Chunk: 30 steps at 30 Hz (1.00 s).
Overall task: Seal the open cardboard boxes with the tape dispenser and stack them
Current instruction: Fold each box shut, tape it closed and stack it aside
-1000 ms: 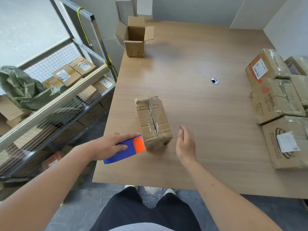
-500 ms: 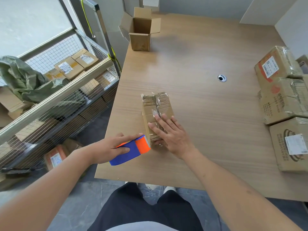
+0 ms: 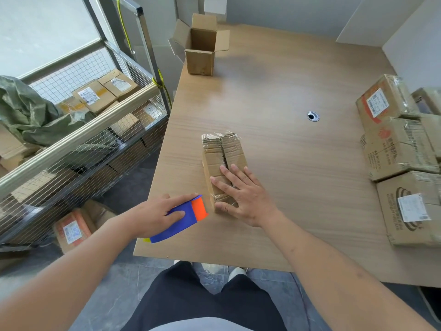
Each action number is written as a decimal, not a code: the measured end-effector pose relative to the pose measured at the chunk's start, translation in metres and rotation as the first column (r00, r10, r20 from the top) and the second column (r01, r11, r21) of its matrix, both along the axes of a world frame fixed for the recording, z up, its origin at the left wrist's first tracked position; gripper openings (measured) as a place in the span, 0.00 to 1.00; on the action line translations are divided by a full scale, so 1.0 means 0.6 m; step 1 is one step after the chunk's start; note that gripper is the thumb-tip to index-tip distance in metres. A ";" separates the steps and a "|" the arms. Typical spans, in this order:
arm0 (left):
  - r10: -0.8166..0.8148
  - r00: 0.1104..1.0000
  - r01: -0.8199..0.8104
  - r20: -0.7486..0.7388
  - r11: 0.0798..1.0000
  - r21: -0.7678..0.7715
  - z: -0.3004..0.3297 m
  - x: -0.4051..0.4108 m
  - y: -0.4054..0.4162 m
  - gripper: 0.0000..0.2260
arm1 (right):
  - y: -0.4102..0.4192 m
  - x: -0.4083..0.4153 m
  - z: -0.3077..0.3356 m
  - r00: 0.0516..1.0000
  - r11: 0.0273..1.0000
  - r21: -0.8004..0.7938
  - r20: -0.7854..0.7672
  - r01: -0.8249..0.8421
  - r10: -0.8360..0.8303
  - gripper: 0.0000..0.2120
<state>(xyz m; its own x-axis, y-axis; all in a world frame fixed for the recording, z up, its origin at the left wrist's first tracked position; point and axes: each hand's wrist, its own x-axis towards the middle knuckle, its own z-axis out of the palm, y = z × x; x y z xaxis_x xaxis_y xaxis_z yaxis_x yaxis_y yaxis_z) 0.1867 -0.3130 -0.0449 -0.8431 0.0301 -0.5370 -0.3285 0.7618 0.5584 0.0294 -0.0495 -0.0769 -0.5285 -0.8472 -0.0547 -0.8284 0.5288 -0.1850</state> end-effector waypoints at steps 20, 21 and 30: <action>0.077 0.997 -0.072 0.011 0.968 -0.242 -0.041 -0.052 0.028 0.27 | -0.073 0.061 0.007 0.948 0.933 -0.165 0.061 0.319 -0.313 0.21; 0.094 0.995 -0.095 -0.018 0.954 -0.285 -0.046 -0.052 0.036 0.28 | -0.078 0.065 0.004 0.944 0.928 -0.180 0.031 0.327 -0.327 0.20; 0.195 0.968 -0.238 -0.156 0.909 -0.341 -0.114 -0.046 0.076 0.37 | -0.077 0.065 -0.033 0.921 0.938 -0.274 -0.265 0.211 -0.284 0.19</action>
